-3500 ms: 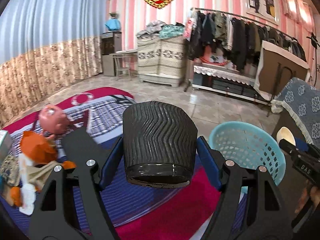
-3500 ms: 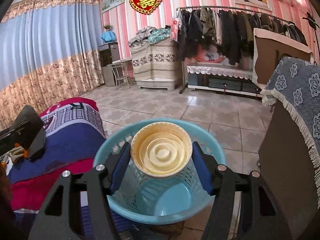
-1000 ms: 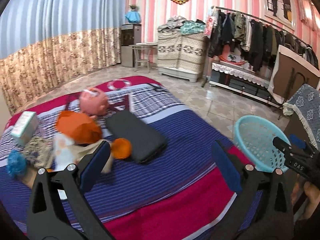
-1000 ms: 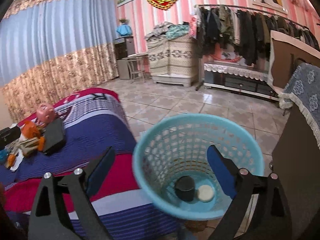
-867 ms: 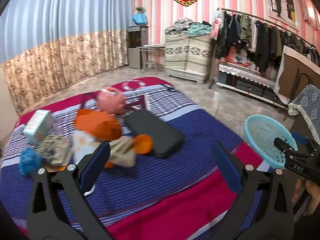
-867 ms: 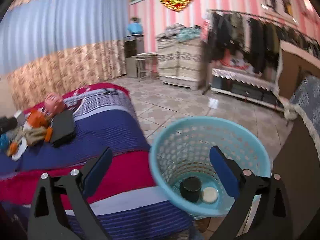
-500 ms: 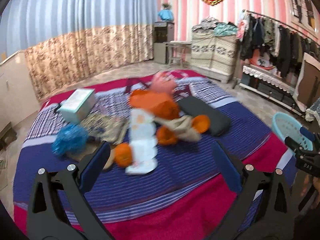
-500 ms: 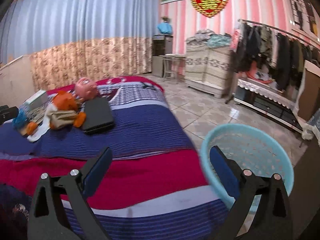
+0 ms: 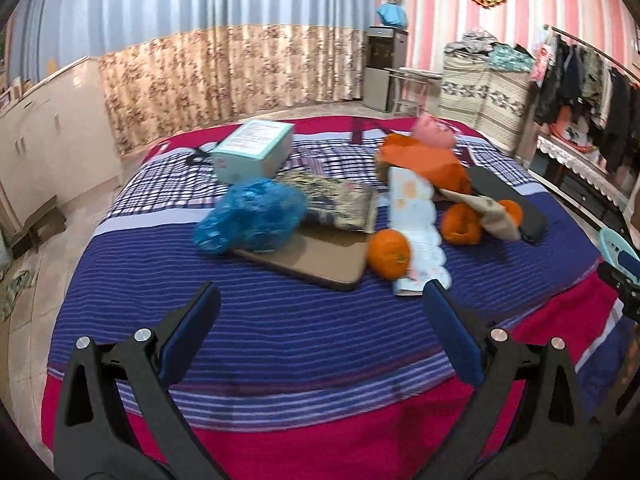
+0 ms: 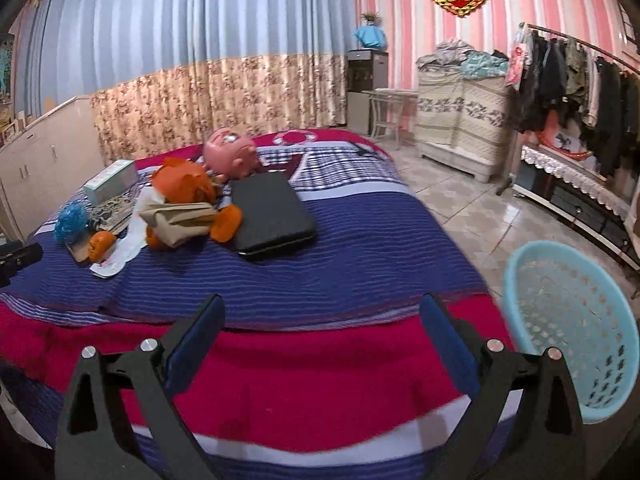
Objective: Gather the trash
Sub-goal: 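Move both grippers back over the items on the bed, then grasp the blue plastic bag with the left gripper while the right grasps the tan cloth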
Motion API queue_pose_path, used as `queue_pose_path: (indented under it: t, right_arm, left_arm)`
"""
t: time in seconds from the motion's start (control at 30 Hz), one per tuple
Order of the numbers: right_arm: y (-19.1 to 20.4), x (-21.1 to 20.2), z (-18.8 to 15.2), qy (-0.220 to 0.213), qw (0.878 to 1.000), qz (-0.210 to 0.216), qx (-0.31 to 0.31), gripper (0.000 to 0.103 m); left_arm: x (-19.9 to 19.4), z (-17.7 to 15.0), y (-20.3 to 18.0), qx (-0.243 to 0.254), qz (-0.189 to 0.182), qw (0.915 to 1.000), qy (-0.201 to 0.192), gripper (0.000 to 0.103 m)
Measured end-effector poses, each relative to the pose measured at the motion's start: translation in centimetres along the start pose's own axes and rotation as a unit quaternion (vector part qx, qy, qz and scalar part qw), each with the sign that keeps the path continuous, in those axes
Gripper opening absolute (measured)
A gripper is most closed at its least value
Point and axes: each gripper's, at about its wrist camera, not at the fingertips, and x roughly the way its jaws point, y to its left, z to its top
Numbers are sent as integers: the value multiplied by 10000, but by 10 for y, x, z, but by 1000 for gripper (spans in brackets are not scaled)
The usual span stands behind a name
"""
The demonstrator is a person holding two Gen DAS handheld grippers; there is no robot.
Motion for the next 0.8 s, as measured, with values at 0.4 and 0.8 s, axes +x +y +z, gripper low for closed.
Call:
queue_pose_path:
  t: [0.4,0.8]
  right_arm:
    - [87,41,39,60,9950,627,-769,95]
    - [131,92,47,551,9883,1027,-988,37]
  left_arm:
    - [15,3,44,-275,251,9993,27,97]
    - [45,34,45,-29,201,9998,-47,97]
